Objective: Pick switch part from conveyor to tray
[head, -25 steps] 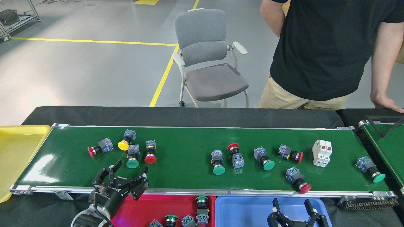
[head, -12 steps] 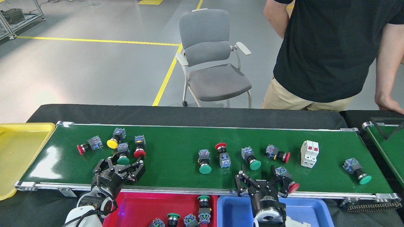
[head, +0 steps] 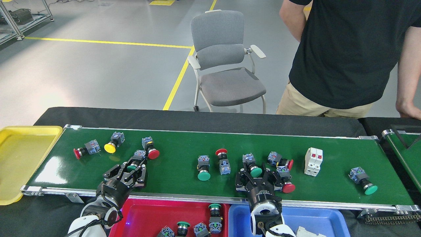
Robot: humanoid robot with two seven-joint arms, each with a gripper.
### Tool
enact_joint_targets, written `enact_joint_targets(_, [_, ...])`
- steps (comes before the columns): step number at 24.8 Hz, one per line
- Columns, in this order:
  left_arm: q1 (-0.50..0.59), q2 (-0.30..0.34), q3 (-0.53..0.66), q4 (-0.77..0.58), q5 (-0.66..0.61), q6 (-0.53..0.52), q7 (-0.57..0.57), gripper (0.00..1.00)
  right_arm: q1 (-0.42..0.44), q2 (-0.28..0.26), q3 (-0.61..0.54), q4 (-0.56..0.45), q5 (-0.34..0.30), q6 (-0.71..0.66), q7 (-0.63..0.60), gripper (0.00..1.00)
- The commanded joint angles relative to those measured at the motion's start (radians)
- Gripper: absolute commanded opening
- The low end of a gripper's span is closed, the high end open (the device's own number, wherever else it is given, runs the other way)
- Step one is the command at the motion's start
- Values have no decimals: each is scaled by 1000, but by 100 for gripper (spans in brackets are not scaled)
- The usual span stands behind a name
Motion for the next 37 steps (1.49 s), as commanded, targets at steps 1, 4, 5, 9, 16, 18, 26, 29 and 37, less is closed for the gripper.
enact_joint_targets(1, [10,7,-6,-37,10,-11,4,7,-14,1,1,-29,-2,-36,-1,6])
enact_joint_targets(4, [81,7,-6,-154,11,-65,4,8,7,1,1,-84,-2,-77,-1,6])
enact_joint_targets(5, [121,3,-3,-228,11,-122,2,8,32,1,1,-125,-2,-96,-1,6])
enact_joint_targets(9, [352,8,-4,-537,65,-386,-5,22,205,-31,2,-354,-1,-304,-2,7])
enact_joint_targets(16, [586,-23,-6,-682,82,-386,-5,100,426,-37,33,-504,1,-590,-1,100])
enact_joint_targets(18, [586,-27,-3,-680,79,-386,-5,100,432,-37,48,-504,1,-611,-2,100])
enact_joint_targets(26, [537,-27,46,-662,77,-5,2,100,396,-13,-21,-529,-1,-565,-7,100])
enact_joint_targets(29, [532,-18,93,-648,81,-4,2,100,337,-5,-93,-530,-1,-367,-24,100])
enact_joint_targets(37, [487,-16,65,-645,77,-2,-5,100,415,-97,-165,-530,-1,-123,-171,100])
